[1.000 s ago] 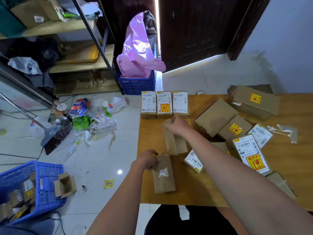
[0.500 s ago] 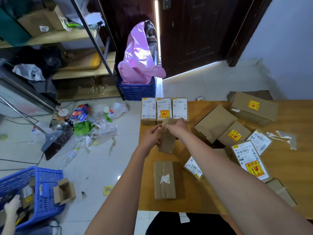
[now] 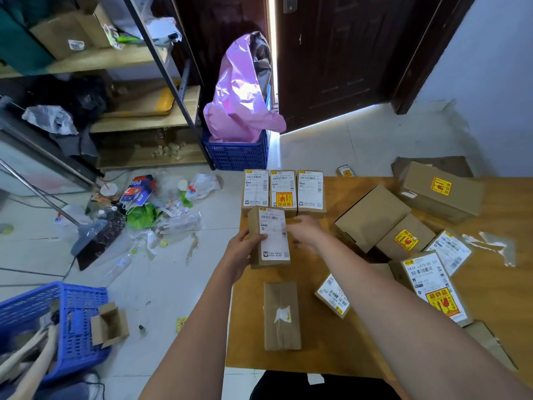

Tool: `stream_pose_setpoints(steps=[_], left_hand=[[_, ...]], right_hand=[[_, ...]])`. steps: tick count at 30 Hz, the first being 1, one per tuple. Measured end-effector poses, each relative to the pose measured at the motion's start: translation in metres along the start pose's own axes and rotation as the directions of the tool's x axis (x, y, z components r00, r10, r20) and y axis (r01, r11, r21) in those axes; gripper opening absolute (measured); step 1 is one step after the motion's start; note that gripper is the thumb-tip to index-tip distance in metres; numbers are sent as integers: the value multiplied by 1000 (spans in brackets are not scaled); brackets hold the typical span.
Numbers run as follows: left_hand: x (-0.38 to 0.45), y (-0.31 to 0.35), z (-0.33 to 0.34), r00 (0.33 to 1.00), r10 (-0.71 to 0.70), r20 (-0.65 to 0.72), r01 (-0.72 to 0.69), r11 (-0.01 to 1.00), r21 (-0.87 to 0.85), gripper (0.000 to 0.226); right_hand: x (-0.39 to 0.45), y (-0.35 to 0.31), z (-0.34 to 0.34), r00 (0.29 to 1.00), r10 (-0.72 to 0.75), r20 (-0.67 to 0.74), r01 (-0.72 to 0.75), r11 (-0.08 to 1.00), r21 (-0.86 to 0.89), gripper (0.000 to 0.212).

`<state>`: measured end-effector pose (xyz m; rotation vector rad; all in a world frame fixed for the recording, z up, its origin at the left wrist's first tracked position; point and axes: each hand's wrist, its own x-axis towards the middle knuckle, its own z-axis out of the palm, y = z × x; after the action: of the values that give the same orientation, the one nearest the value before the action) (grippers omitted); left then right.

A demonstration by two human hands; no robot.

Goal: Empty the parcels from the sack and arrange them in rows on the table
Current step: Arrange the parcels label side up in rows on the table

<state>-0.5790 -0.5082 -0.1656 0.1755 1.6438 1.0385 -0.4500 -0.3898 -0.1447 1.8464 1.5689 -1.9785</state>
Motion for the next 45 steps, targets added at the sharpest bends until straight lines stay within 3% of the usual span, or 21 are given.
stream_pose_setpoints(steps=[3, 7, 17, 23, 30, 45], left_hand=[[4, -1, -5, 1000, -20, -24, 21, 1000, 11, 54], [12, -6, -9, 998, -45, -37, 45, 999, 7, 53], [39, -12, -22, 995, 0, -98, 24, 969, 246, 39], [53, -19, -33, 989, -21, -145, 67, 945, 319, 37], [60, -18, -38, 988, 13, -154, 38, 946, 321, 41], [64, -15, -39, 987, 2, -161, 41, 964, 262, 41]], right_hand=[[2, 4, 2, 985, 71, 158, -81, 995, 56, 38], [11, 8, 8, 975, 64, 214, -73, 997, 36, 33], [43, 9, 42, 999, 33, 14, -31, 987, -160, 36], [65, 20, 60, 998, 56, 13, -51, 968, -245, 32], [74, 18, 68, 998, 63, 16, -57, 969, -240, 24], [78, 10, 69, 994, 99, 37, -88, 973, -215, 32]])
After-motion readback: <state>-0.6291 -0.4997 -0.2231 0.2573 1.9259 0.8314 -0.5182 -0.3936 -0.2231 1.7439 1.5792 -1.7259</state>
